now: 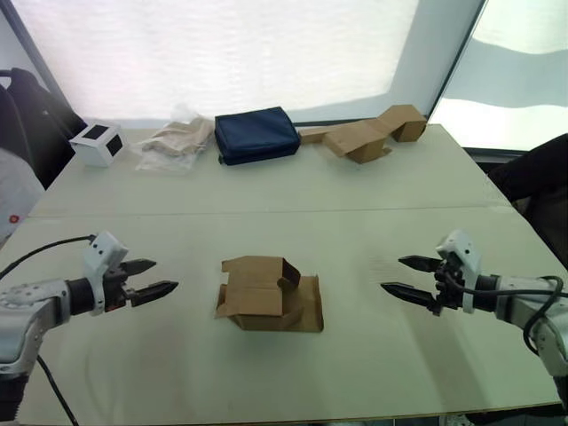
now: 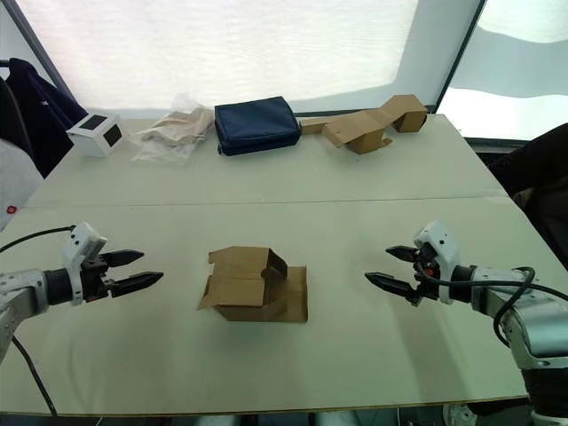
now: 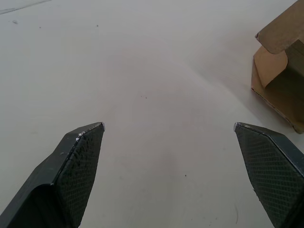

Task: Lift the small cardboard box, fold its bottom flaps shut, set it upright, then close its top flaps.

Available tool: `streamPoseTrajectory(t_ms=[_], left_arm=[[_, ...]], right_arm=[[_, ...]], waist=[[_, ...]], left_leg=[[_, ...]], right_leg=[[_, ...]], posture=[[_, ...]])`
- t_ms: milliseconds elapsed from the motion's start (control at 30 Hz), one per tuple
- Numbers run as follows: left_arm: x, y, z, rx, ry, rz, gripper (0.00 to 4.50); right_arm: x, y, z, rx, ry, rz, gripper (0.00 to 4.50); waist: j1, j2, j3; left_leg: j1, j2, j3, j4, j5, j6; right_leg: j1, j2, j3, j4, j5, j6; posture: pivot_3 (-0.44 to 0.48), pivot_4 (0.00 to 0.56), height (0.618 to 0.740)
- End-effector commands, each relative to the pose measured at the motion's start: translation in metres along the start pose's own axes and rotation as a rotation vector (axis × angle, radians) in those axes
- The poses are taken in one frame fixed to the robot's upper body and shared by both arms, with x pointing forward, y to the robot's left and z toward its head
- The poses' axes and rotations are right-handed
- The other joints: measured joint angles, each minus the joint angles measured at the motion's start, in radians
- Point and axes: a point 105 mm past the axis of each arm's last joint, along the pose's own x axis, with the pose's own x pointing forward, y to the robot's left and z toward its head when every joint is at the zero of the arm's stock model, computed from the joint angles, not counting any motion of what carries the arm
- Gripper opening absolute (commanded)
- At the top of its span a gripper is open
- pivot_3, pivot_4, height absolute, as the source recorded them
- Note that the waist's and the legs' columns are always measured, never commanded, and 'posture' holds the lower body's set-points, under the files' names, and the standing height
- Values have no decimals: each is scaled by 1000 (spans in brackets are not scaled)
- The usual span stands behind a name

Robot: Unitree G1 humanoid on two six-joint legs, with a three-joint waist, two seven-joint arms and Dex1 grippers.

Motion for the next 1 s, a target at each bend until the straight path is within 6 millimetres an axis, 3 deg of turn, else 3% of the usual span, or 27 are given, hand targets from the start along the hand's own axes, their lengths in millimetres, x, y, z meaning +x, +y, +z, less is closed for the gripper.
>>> streamPoseTrajectory(t_ms=[33,1000], left_arm=[[-7,3,12,24,-27,2,4500],[1,2,12,21,-48,-19,4500]], right_arm=[[-2,-1,9,-36,-10,-2,4490],[-4,7,9,-35,-15,11,4490]], waist=[[1,0,0],[1,0,0]], left_leg=[[0,0,0,0,0,0],[0,0,0,0,0,0]], right_leg=[[0,0,0,0,0,0],[0,0,0,0,0,0]], posture=[[0,150,740],[0,150,740]])
